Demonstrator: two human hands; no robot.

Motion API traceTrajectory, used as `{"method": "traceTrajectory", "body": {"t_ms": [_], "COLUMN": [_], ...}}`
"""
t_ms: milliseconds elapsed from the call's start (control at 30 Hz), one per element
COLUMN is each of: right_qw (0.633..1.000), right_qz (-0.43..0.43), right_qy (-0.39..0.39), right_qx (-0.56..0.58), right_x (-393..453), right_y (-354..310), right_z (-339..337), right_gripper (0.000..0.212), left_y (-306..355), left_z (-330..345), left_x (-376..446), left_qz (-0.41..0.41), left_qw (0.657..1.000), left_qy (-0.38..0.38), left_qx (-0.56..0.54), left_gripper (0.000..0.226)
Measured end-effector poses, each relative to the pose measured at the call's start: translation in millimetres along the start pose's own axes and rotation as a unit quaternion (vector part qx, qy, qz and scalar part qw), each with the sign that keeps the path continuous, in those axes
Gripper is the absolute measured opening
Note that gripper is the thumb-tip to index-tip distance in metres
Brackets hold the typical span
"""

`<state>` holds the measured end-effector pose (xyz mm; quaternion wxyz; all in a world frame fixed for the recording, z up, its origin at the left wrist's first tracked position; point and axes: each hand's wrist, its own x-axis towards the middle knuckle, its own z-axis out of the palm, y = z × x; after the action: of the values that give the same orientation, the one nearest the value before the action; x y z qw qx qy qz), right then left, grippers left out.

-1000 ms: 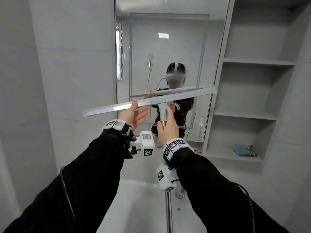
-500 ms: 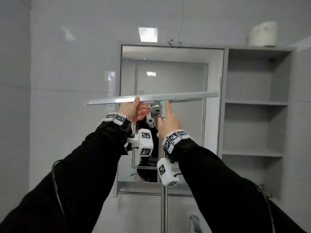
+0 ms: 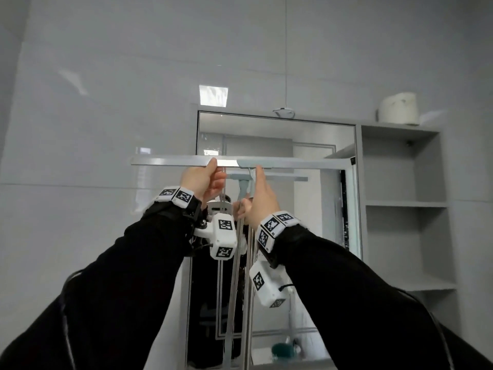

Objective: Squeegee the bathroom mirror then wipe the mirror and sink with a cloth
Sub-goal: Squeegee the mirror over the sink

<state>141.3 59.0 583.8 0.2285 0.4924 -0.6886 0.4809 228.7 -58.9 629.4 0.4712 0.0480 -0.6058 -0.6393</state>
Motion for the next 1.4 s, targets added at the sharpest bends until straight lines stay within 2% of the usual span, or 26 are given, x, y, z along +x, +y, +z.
{"method": "traceTrajectory", "body": {"t_ms": [167,367,500,533,567,633,667,767,800,867,933,1000,1100,1200,1400], "right_qw": [1.0,0.999,1.0,0.999,0.999,0.996,0.996,0.997,0.997,0.997,0.997,0.998,0.997,0.996,0.985], "right_qz": [-0.002,-0.003,0.003,0.005,0.001,-0.007,-0.006,-0.003,-0.002,0.003,0.016,0.025,0.022,-0.002,-0.018], "right_qy": [0.004,0.014,0.01,0.011,0.014,0.019,0.018,0.012,0.007,-0.003,-0.007,-0.009,-0.012,-0.012,-0.022], "right_qx": [-0.017,-0.034,-0.029,-0.03,-0.048,-0.082,-0.085,-0.081,-0.079,-0.078,-0.069,-0.063,-0.066,-0.089,-0.17], "right_x": [22.9,48.7,67.1,70.6,73.4,79.5,83.0,93.3,96.0,105.4,112.8,118.3,126.0,133.6,140.1], "right_y": [-19.7,-37.3,-40.1,-40.4,-41.1,-41.8,-43.7,-50.8,-52.0,-54.4,-55.1,-55.9,-58.6,-61.1,-60.4], "right_z": [4.3,1.7,-4.7,-5.1,-5.5,-5.0,-3.6,-2.6,-4.1,-5.2,-7.4,-7.4,-5.6,-5.8,-3.8], "right_gripper": [0.084,0.076,0.072,0.072,0.073,0.074,0.074,0.071,0.068,0.065,0.065,0.065,0.069,0.074,0.082], "left_y": [18.6,45.4,52.6,54.3,55.9,58.3,59.6,63.6,63.8,64.8,66.3,67.0,70.4,74.2,70.6], "left_z": [-5.2,2.2,2.9,1.0,-1.1,-4.9,-7.8,-18.1,-21.3,-29.5,-34.9,-39.0,-42.8,-42.9,-24.1], "left_x": [7.2,-3.1,0.3,2.8,5.0,11.2,14.5,25.6,27.4,38.1,47.0,55.7,67.4,77.1,86.8], "left_qz": [0.014,0.09,0.167,0.192,0.218,0.255,0.274,0.357,0.38,0.412,0.433,0.446,0.454,0.454,0.433], "left_qw": [1.0,0.991,0.968,0.948,0.911,0.808,0.768,0.687,0.66,0.619,0.602,0.589,0.53,0.523,0.567], "left_qy": [0.012,0.077,0.126,0.147,0.183,0.256,0.276,0.289,0.282,0.261,0.231,0.209,0.218,0.204,0.138], "left_qx": [-0.004,0.056,0.138,0.205,0.3,0.465,0.508,0.563,0.584,0.616,0.63,0.641,0.682,0.692,0.687], "left_gripper": [0.029,0.036,0.038,0.038,0.039,0.036,0.032,0.018,0.02,0.035,0.045,0.047,0.046,0.045,0.038]}}
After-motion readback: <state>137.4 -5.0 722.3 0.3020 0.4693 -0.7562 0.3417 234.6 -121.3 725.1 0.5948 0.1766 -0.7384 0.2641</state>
